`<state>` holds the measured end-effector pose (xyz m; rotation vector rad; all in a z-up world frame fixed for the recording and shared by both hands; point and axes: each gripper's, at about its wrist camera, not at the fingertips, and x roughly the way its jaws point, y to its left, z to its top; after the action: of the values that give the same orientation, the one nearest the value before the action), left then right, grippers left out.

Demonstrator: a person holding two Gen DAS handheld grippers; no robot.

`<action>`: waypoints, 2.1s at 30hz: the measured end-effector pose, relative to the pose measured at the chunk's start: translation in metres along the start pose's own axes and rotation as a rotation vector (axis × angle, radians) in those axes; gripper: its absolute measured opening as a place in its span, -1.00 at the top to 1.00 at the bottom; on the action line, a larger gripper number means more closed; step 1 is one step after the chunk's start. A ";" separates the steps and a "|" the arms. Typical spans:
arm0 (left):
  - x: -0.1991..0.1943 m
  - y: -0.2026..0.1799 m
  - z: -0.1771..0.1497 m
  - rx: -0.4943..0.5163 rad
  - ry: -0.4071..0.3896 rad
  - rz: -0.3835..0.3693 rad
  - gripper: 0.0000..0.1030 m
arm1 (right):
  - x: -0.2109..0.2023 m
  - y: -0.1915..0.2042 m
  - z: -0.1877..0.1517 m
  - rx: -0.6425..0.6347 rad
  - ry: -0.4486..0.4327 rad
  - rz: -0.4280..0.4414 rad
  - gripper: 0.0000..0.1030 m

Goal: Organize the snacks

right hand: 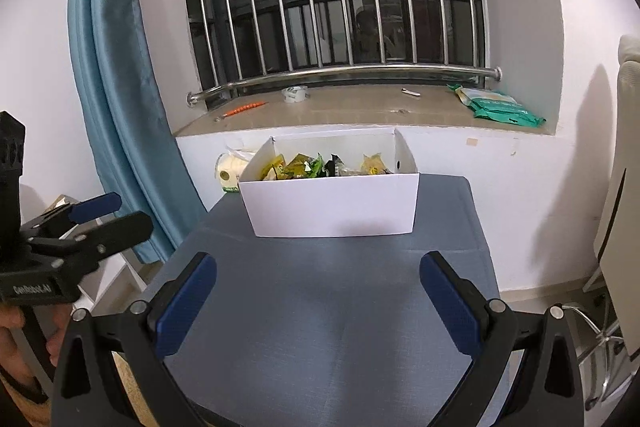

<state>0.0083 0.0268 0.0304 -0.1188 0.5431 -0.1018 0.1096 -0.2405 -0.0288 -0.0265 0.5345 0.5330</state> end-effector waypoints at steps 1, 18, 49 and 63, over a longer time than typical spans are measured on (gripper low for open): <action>0.000 0.000 0.000 0.002 0.000 0.002 -0.99 | 0.001 0.000 0.000 0.003 0.005 0.000 -1.00; 0.002 -0.001 -0.002 0.020 0.008 0.021 -0.99 | -0.002 0.004 0.001 -0.019 0.000 -0.007 -1.00; 0.002 -0.002 -0.006 0.020 0.016 0.039 -0.99 | -0.002 0.005 0.000 -0.028 0.007 0.000 -1.00; 0.003 -0.004 -0.008 0.023 0.024 0.036 -0.99 | -0.002 0.006 0.000 -0.028 0.008 0.006 -1.00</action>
<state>0.0067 0.0222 0.0223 -0.0852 0.5673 -0.0744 0.1045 -0.2363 -0.0273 -0.0540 0.5349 0.5467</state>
